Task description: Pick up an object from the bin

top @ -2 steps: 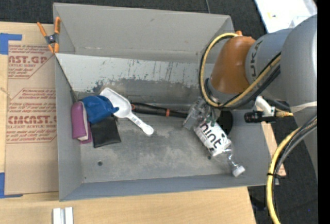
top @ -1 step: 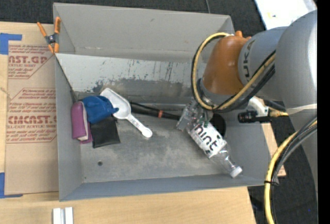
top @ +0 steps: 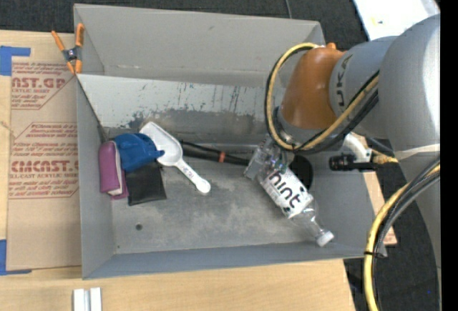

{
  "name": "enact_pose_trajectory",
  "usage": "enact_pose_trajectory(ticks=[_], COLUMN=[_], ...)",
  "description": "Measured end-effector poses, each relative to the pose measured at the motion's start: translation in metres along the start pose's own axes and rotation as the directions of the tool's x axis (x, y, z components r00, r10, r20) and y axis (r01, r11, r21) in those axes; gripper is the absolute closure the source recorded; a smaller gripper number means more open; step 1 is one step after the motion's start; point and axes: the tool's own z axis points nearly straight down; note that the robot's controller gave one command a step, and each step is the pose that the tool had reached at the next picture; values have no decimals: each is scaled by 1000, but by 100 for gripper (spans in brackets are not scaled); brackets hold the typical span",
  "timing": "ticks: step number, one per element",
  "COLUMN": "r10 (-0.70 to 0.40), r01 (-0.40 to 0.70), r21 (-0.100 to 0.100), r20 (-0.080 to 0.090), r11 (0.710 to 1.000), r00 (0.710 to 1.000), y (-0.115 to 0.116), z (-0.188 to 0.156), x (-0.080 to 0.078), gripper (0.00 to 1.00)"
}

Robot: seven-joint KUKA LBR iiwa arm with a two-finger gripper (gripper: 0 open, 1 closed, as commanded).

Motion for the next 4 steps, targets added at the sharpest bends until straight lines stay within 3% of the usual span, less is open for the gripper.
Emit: enact_pose_trajectory(ticks=[2, 3, 4], r10=[-32, 93, 62], r01=[32, -93, -62], r21=[1, 0, 0], r20=[0, 2, 5], r11=[999, 996, 998], r00=[999, 996, 998], y=[34, -33, -29], z=[-1, 8, 8], x=[20, 7, 0], gripper=[100, 100, 100])
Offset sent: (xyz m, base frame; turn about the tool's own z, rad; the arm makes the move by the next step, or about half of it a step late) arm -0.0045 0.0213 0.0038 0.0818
